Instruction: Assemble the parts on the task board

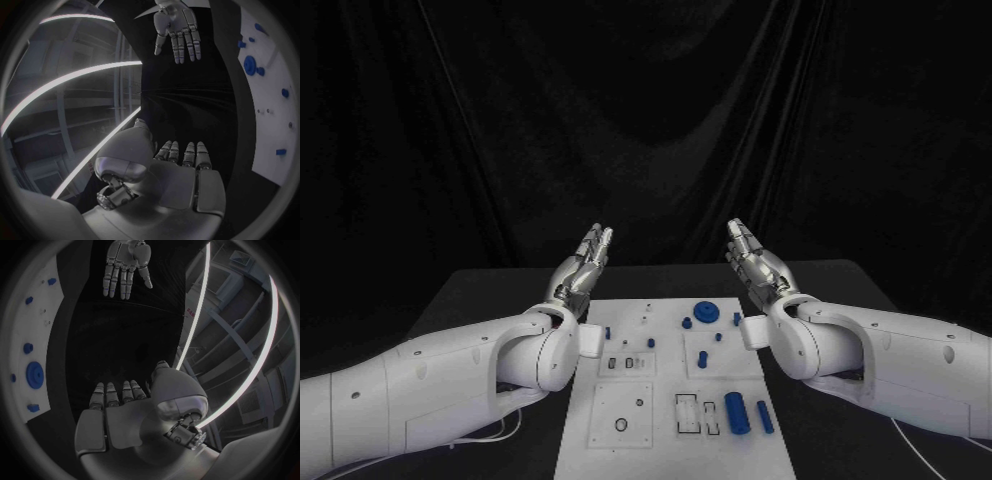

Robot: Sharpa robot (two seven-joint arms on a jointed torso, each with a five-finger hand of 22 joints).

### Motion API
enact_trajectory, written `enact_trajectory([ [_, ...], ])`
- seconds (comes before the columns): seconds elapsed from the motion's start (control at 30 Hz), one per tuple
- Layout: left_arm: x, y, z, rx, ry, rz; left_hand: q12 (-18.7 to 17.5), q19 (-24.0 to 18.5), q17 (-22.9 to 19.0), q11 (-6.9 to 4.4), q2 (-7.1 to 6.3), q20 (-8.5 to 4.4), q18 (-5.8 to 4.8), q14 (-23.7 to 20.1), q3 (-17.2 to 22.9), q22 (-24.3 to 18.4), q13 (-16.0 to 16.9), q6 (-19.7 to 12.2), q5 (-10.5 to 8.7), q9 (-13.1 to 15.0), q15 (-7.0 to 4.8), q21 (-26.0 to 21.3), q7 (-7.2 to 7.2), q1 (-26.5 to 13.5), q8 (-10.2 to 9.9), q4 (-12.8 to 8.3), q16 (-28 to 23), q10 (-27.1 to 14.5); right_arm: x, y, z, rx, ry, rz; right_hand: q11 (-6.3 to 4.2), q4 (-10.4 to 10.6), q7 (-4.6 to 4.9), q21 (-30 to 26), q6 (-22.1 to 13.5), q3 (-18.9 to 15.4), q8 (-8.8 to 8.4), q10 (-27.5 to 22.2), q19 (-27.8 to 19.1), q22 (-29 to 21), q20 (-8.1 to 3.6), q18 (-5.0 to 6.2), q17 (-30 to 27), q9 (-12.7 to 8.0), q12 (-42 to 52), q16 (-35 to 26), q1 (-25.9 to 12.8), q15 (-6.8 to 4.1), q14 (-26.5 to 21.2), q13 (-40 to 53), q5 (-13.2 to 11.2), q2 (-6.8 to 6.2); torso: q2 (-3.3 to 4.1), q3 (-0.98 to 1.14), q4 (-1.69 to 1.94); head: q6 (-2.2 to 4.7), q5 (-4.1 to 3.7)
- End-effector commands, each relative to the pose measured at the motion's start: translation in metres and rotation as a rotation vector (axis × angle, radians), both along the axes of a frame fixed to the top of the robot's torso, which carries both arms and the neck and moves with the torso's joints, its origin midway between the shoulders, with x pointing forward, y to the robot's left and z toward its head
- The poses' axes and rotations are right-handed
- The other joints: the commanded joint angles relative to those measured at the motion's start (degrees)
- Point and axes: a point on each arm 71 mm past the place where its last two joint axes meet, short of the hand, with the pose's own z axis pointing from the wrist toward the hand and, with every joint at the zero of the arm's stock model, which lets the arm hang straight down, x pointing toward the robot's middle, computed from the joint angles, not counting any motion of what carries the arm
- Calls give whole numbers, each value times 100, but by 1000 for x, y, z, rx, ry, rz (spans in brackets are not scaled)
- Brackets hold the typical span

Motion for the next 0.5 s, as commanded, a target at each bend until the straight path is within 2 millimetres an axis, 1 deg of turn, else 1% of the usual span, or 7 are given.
enact_trajectory([
  [0.03, 0, -10, 10, -200, -53, -154, -38, 5, -7, -42, 1, -1376, 72, 7, -49, -5, -6, -1, 16, 1, -1362, -33, -39, 67, -20, -3, -21, -3, 1, 6, 0, 113, 59, 100, -2, -1, 4, -22, 1, -33, -21, 6, -2, -10, -646, 33, -9, -6, -28, -23, 33, -1274, -2, -8, -11, -3, -1, 1, 0, 0, -1],
  [0.23, 1, -14, 13, -279, -65, -228, -38, 5, -7, -21, -10, -1343, 84, 7, -39, -5, -6, 13, 19, 5, -1339, -33, -21, 99, -16, -3, -21, -3, 2, 6, 0, 123, 66, 115, 70, -40, 80, -22, 1, -23, -21, 6, -2, -10, -575, 20, -9, -6, -28, -23, 132, -1208, -2, -8, -31, -64, -1, 1, 0, 0, -1],
  [0.3, 1, -14, 13, -294, -67, -241, -38, 5, -7, 7, 6, -1317, 84, 7, -25, -5, -6, 0, 23, 1, -1311, -33, 2, 110, -20, 3, -21, -3, 2, 6, 0, 123, 66, 115, 90, -49, 100, -22, 1, -18, -21, 6, -2, -10, -553, 21, -9, -6, -28, -23, 163, -1183, -2, -8, -41, -82, -1, 1, 0, 0, -1],
  [0.4, 1, -15, 13, -307, -69, -252, -38, 5, -7, 65, 28, -1222, 90, 7, -5, -5, -6, -5, 24, 0, -1227, -33, 44, 129, -21, 4, -21, -3, 2, 6, 0, 123, 66, 115, 115, -53, 125, -22, 1, -14, -21, 6, -2, -10, -527, 22, -9, -6, -28, -23, 195, -1157, -2, -8, -58, -104, -1, 1, 0, 0, -1],
  [0.43, 1, -15, 13, -308, -69, -253, -38, 5, -7, 70, 27, -1212, 93, 7, -2, -5, -6, -2, 23, 1, -1221, -33, 47, 136, -20, 2, -21, -3, 2, 6, 0, 123, 66, 115, 123, -52, 134, -22, 1, -12, -21, 6, -2, -10, -517, 22, -9, -6, -28, -23, 203, -1147, -2, -8, -63, -106, -1, 1, 0, 0, -1],
  [0.47, 3, -4, 11, -322, -48, -200, -38, 5, -7, 74, 26, -1202, 96, 7, 1, -5, -6, -3, 20, 0, -1214, -33, 50, 144, -21, -1, -21, -3, 6, -5, -2, 107, 80, 94, 138, -48, 149, -22, 1, -10, -21, 6, -2, -10, -501, 22, -9, -6, -28, -23, 210, -1134, -2, -8, -71, -108, 3, 5, -1, -39, 12],
  [0.5, 3, -3, 12, -321, -50, -204, -38, 5, -7, 85, 27, -1188, 99, 7, 5, -5, -6, -4, 19, 0, -1202, -33, 56, 152, -21, 0, -21, -3, 6, -5, -2, 109, 84, 99, 165, -41, 177, -22, 1, -7, -21, 6, -2, -10, -468, 23, -9, -6, -28, -23, 219, -1105, -2, -8, -76, -111, 4, 4, 1, -45, 7],
])
